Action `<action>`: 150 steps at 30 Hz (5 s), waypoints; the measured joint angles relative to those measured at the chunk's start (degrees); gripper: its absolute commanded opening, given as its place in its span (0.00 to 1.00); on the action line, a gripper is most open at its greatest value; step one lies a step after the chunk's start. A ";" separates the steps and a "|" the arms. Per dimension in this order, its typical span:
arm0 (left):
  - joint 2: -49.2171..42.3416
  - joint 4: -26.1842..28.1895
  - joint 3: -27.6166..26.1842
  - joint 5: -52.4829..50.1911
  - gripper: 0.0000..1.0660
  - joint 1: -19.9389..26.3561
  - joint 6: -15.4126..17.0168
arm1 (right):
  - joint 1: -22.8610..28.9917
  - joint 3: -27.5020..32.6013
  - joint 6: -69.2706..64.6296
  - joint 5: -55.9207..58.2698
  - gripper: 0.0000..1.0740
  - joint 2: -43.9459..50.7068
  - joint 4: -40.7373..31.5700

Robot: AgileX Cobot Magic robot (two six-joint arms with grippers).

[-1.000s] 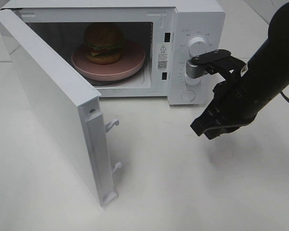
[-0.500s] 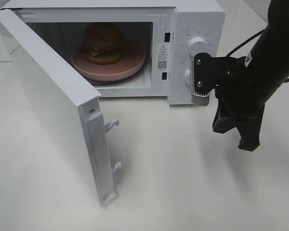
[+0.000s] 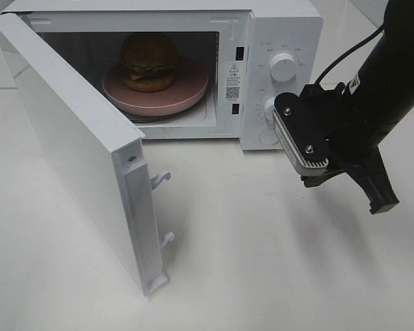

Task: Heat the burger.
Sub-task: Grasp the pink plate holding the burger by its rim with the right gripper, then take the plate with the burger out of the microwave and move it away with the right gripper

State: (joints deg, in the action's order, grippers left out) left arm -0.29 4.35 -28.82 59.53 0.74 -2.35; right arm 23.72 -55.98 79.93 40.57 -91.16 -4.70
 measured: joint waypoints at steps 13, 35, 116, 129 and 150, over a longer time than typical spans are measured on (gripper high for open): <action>0.00 0.00 0.00 0.00 0.94 0.00 0.00 | 6.07 0.00 3.55 -8.48 0.59 0.00 3.61; 0.00 0.00 0.00 0.00 0.94 0.00 0.00 | 8.48 -9.17 -6.53 -16.39 0.81 -5.90 4.70; 0.00 0.00 0.00 0.00 0.94 0.00 0.00 | 11.86 -50.59 -14.44 -15.18 0.29 -43.09 10.37; 0.00 0.00 0.00 0.00 0.94 0.00 0.00 | 11.80 -50.88 -13.81 -15.47 0.00 -43.09 10.37; 0.00 0.00 0.00 0.00 0.94 0.00 0.00 | 11.80 -51.05 -11.52 -13.12 0.00 -42.86 10.26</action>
State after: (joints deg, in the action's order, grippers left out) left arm -0.29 4.35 -28.82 59.53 0.74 -2.35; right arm 35.52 -107.03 68.41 27.44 -134.01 5.56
